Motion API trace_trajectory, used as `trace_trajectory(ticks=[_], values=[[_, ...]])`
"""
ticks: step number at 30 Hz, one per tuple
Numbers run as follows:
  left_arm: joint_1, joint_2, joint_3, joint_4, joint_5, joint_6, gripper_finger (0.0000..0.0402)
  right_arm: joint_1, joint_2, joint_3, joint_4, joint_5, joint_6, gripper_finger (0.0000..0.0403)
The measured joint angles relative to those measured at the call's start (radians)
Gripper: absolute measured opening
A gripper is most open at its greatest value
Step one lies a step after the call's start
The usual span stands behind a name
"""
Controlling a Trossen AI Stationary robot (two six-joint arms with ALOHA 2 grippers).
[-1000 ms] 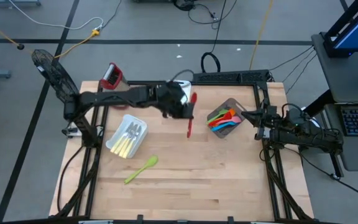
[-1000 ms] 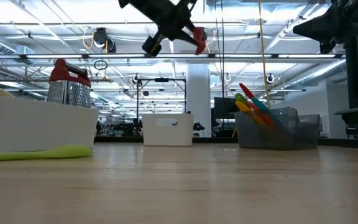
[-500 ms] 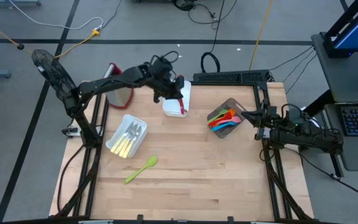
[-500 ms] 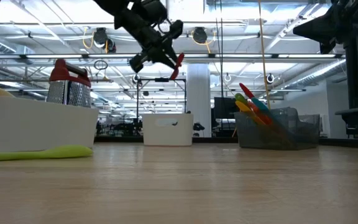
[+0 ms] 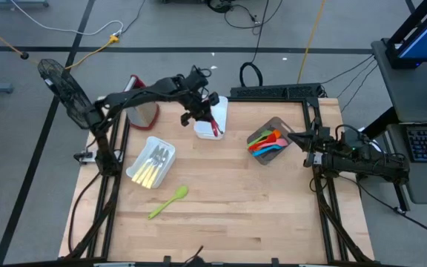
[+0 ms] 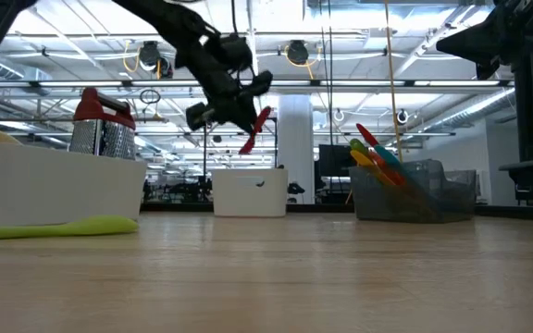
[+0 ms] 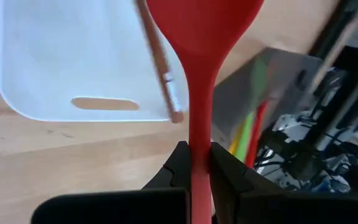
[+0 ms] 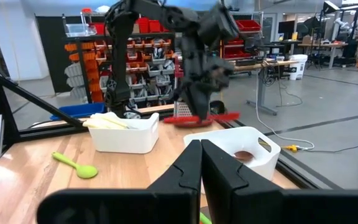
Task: Pick & Place Kitchen Items
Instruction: Put the red serving spoon into the top white bin, then put the green serving spoon into the top white bin
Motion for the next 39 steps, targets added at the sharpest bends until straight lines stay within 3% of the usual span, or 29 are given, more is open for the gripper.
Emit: trace_trajectory(ticks=[8, 20, 39], values=[[0.042, 0.118, 0.000, 0.071, 0.079, -0.042, 0.0017, 0.000, 0.000, 0.000, -0.001, 0.000, 0.000, 0.0004], [0.077, 0.154, 0.000, 0.095, 0.100, -0.081, 0.0017, 0.000, 0.000, 0.000, -0.001, 0.000, 0.000, 0.0004], [0.068, 0.154, 0.000, 0.099, 0.029, -0.001, 0.0111, 0.000, 0.000, 0.000, -0.001, 0.000, 0.022, 0.0004]])
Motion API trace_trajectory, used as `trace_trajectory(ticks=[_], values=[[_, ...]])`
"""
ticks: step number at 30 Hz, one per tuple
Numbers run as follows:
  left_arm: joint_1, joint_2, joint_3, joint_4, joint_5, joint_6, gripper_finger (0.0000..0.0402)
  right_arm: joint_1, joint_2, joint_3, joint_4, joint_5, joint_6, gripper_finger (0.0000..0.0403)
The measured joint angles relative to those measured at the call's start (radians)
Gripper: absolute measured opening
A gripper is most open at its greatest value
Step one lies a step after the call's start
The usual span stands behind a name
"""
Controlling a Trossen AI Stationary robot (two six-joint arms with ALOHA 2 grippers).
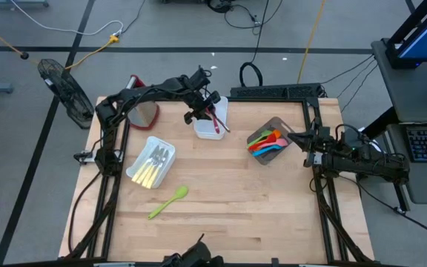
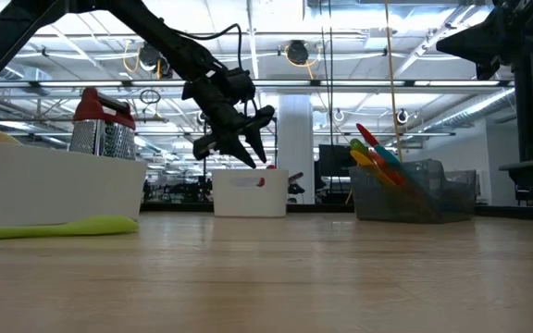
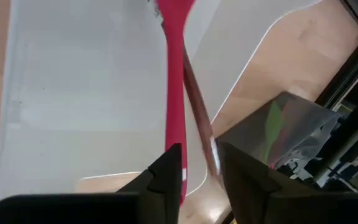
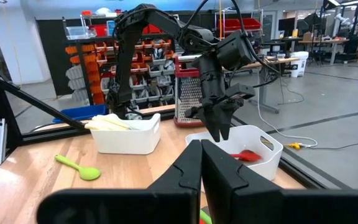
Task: Pick & Place Kitchen Items
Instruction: Put the green serving spoon into the top white bin
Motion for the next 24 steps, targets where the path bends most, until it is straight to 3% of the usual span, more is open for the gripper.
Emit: trace_trajectory(ticks=[7, 11, 15, 24], values=[[-0.002, -0.036, 0.000, 0.005, 0.072, 0.093, 0.0149, 0.000, 0.000, 0.000, 0.000, 0.000, 0.005, 0.0004], [-0.032, -0.125, 0.000, -0.001, -0.033, 0.194, 0.0152, 0.000, 0.000, 0.000, 0.000, 0.000, 0.005, 0.0004], [-0.102, -0.239, 0.000, -0.017, -0.124, 0.397, 0.0152, 0.000, 0.000, 0.000, -0.006, 0.000, 0.005, 0.0004], [-0.369, -0.439, 0.000, -0.230, -0.274, 0.782, 0.0152, 0.000, 0.000, 0.000, -0.008, 0.000, 0.005, 0.0004]])
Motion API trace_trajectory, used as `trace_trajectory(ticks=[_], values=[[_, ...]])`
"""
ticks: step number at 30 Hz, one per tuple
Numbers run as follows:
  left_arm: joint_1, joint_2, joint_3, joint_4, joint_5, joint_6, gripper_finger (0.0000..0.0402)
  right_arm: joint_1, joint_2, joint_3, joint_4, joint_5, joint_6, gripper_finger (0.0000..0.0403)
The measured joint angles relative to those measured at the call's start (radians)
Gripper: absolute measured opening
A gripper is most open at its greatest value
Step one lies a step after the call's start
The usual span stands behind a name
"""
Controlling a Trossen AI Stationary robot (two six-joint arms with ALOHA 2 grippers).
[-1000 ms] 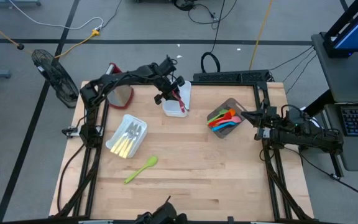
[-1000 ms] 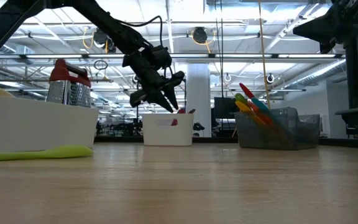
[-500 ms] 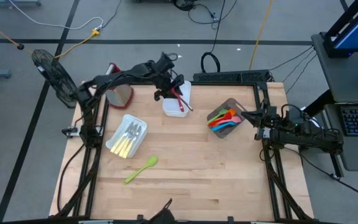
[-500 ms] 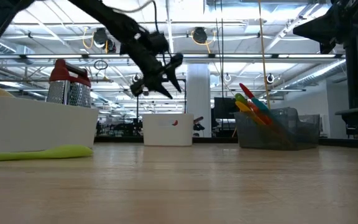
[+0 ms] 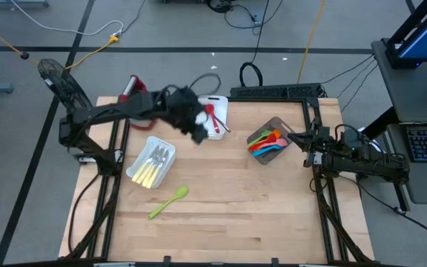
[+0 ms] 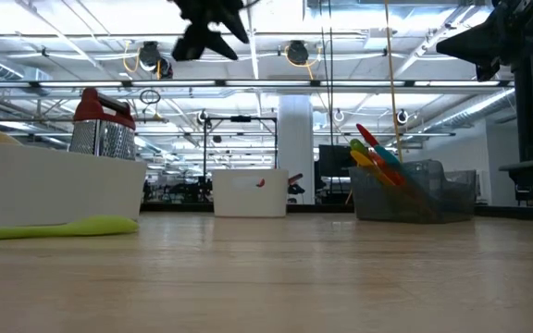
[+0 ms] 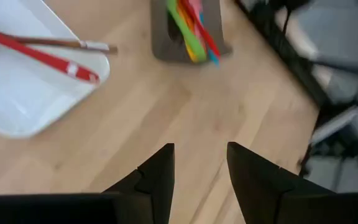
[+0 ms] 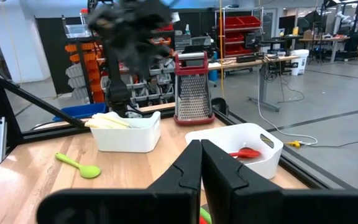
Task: Pick & Place Kitchen Items
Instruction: Put the green serving spoon into the top white bin
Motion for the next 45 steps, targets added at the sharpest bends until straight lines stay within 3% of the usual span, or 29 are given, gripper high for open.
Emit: trace_trajectory(ticks=[7, 16, 22, 38, 41, 45], values=[[-0.222, -0.028, 0.000, -0.150, -0.113, -0.075, 0.0152, 0.000, 0.000, 0.000, 0.000, 0.000, 0.000, 0.0004], [-0.465, -0.003, 0.000, -0.171, -0.274, -0.226, 0.0152, 0.000, 0.000, 0.000, 0.000, 0.000, 0.000, 0.0004], [-0.563, -0.001, 0.000, -0.166, -0.286, -0.363, 0.0152, 0.000, 0.000, 0.000, 0.001, 0.003, 0.000, 0.0004], [-0.625, 0.000, 0.000, -0.197, -0.279, -0.448, 0.0154, 0.000, 0.000, 0.000, 0.001, 0.004, 0.000, 0.0004], [-0.627, 0.000, 0.000, -0.200, -0.282, -0.446, 0.0177, 0.000, 0.000, 0.000, 0.001, 0.004, 0.000, 0.0004], [-0.633, 0.000, 0.000, -0.223, -0.307, -0.445, 0.0236, 0.000, 0.000, 0.000, 0.001, 0.004, 0.000, 0.0004]])
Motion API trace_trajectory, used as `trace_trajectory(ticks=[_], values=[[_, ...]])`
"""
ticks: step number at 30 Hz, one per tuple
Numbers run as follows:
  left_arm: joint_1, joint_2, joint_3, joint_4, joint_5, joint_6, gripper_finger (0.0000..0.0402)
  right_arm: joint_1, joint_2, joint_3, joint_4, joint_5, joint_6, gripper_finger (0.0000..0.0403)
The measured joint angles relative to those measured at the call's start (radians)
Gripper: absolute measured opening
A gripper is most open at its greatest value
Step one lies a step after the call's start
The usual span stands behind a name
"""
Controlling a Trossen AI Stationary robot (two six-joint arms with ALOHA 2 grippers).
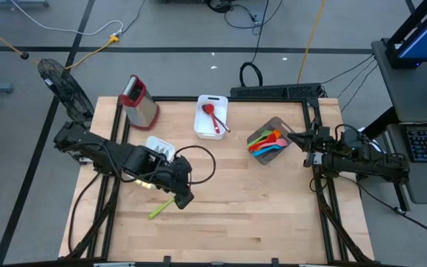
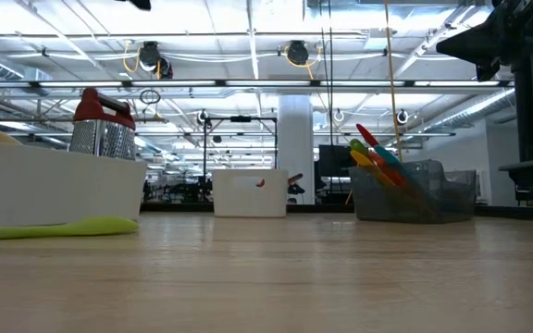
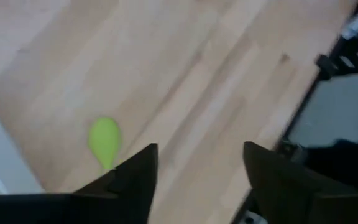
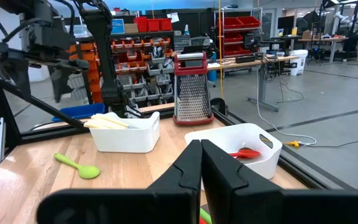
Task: Pick & Place Kitchen Items
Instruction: Put the green serving spoon into the top white bin
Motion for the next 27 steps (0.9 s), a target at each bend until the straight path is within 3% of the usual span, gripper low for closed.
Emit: trace_trajectory(ticks=[6, 12, 27], values=[[-0.022, 0.000, 0.000, 0.000, -0.130, 0.017, 0.0318, 0.000, 0.000, 0.000, 0.000, 0.000, 0.000, 0.0004], [-0.088, 0.016, 0.000, 0.007, -0.203, 0.049, 0.0360, 0.000, 0.000, 0.000, 0.000, 0.000, 0.000, 0.0004], [-0.130, 0.310, -0.001, -0.187, -0.047, 0.029, 0.0372, 0.000, 0.000, 0.000, 0.000, 0.001, -0.001, 0.0004]])
